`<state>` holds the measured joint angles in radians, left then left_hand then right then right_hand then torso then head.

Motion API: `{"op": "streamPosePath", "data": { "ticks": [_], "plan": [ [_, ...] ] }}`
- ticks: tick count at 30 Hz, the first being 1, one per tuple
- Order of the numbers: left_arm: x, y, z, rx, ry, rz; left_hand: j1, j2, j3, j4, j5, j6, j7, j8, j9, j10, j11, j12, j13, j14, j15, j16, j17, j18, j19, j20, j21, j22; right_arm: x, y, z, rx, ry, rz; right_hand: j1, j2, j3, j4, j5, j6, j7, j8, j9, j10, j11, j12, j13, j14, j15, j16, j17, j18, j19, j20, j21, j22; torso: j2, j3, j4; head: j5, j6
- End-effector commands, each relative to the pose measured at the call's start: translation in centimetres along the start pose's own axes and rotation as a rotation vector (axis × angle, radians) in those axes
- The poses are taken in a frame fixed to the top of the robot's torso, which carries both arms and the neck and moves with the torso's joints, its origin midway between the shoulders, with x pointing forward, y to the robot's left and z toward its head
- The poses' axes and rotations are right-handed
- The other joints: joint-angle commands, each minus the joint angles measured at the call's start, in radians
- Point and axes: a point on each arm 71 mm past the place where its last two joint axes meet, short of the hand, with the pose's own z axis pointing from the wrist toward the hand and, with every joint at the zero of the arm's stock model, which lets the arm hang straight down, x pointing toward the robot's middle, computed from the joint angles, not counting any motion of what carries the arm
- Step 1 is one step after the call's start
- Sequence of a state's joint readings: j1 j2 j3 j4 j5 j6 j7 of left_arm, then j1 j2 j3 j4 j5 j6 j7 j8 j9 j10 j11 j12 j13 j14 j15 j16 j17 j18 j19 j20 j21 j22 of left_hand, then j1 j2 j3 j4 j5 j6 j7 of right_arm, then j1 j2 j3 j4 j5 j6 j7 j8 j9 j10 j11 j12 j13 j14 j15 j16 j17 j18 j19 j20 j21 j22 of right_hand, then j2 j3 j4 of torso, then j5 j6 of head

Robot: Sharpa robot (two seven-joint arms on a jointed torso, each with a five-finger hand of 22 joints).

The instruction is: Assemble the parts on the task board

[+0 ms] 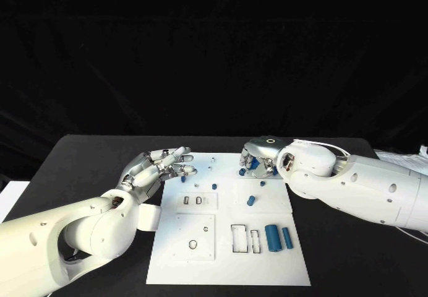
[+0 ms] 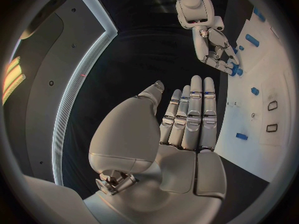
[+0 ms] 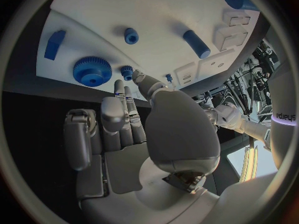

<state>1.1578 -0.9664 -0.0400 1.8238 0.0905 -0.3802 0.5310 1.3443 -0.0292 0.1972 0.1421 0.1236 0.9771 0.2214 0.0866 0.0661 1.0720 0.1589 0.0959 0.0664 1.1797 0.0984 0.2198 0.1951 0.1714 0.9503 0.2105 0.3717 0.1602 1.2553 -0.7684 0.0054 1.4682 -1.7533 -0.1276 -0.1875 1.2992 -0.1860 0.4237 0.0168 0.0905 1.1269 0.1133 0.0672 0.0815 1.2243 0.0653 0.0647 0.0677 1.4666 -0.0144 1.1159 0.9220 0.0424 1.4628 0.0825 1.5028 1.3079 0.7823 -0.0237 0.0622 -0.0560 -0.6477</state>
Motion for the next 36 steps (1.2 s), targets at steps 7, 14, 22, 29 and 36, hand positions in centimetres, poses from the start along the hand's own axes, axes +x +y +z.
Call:
{"op": "streamPosePath", "data": {
  "ticks": [7, 14, 22, 29, 36],
  "plan": [
    [0.19, -0.14, 0.00, 0.001, 0.020, -0.018, -0.011, 0.000, -0.005, 0.003, -0.001, -0.002, 0.004, -0.004, -0.001, -0.004, 0.004, -0.007, -0.001, -0.003, 0.005, -0.005, 0.001, 0.009, -0.006, 0.000, -0.004, -0.001, 0.19, 0.02, 0.29, 0.001, 0.026, -0.026, 0.016, 0.007, -0.004, 0.014, -0.008, 0.022, 0.011, 0.003, 0.003, -0.036, 0.008, -0.004, -0.002, 0.018, 0.006, -0.015, -0.030, -0.007, 0.009, 0.011, 0.000, 0.107, 0.007, -0.0018, 0.0015, -0.002, -0.002],
    [0.20, -0.10, 0.05, -0.002, 0.021, -0.019, -0.011, 0.000, -0.005, 0.004, -0.001, -0.003, 0.004, -0.004, -0.001, -0.005, 0.004, -0.007, -0.001, -0.003, 0.005, -0.005, 0.001, 0.009, -0.006, 0.000, -0.004, -0.001, 0.18, 0.31, 0.41, -0.008, 0.025, -0.026, 0.022, 0.015, -0.001, 0.016, -0.006, 0.024, 0.011, 0.002, 0.003, -0.037, 0.008, -0.003, -0.002, 0.016, 0.006, -0.015, -0.031, -0.007, 0.009, 0.013, 0.000, 0.107, 0.010, -0.0030, 0.0018, -0.003, -0.005],
    [0.19, -0.10, 0.02, -0.005, 0.021, -0.019, -0.011, 0.001, -0.005, 0.003, -0.001, -0.004, 0.004, -0.005, -0.001, -0.006, 0.005, -0.008, -0.001, -0.003, 0.005, -0.006, 0.002, 0.009, -0.006, 0.000, -0.005, -0.001, 0.25, 0.21, 0.59, -0.003, 0.029, -0.029, 0.025, 0.019, 0.002, 0.017, -0.004, 0.025, 0.011, 0.001, 0.003, -0.037, 0.008, -0.003, -0.001, 0.015, 0.007, -0.014, -0.031, -0.006, 0.008, 0.014, 0.000, 0.107, 0.012, -0.0029, 0.0031, -0.004, -0.006],
    [0.20, -0.10, 0.00, -0.006, 0.023, -0.020, -0.011, 0.001, -0.005, 0.003, -0.001, -0.004, 0.004, -0.005, -0.001, -0.006, 0.005, -0.008, -0.001, -0.003, 0.005, -0.006, 0.002, 0.009, -0.006, 0.000, -0.005, -0.001, 0.35, 0.36, 0.83, -0.007, 0.037, -0.031, 0.034, 0.026, 0.009, 0.017, 0.000, 0.026, 0.013, 0.000, 0.003, -0.036, 0.009, -0.001, -0.001, 0.014, 0.007, -0.013, -0.031, -0.006, 0.009, 0.015, 0.001, 0.108, 0.013, -0.0031, 0.0032, -0.003, -0.007],
    [0.19, -0.10, -0.03, -0.009, 0.022, -0.019, -0.011, 0.001, -0.006, 0.003, -0.001, -0.005, 0.005, -0.007, -0.001, -0.007, 0.005, -0.009, -0.001, -0.003, 0.005, -0.006, 0.003, 0.009, -0.006, 0.001, -0.005, -0.002, 0.49, 0.40, 0.97, -0.009, 0.050, -0.033, 0.043, 0.036, 0.018, 0.016, 0.003, 0.033, 0.011, 0.001, 0.004, -0.027, 0.007, 0.001, 0.001, 0.014, 0.006, -0.009, -0.029, -0.007, 0.010, 0.015, 0.002, 0.110, 0.015, -0.0047, 0.0027, 0.002, -0.010]
  ]
}}
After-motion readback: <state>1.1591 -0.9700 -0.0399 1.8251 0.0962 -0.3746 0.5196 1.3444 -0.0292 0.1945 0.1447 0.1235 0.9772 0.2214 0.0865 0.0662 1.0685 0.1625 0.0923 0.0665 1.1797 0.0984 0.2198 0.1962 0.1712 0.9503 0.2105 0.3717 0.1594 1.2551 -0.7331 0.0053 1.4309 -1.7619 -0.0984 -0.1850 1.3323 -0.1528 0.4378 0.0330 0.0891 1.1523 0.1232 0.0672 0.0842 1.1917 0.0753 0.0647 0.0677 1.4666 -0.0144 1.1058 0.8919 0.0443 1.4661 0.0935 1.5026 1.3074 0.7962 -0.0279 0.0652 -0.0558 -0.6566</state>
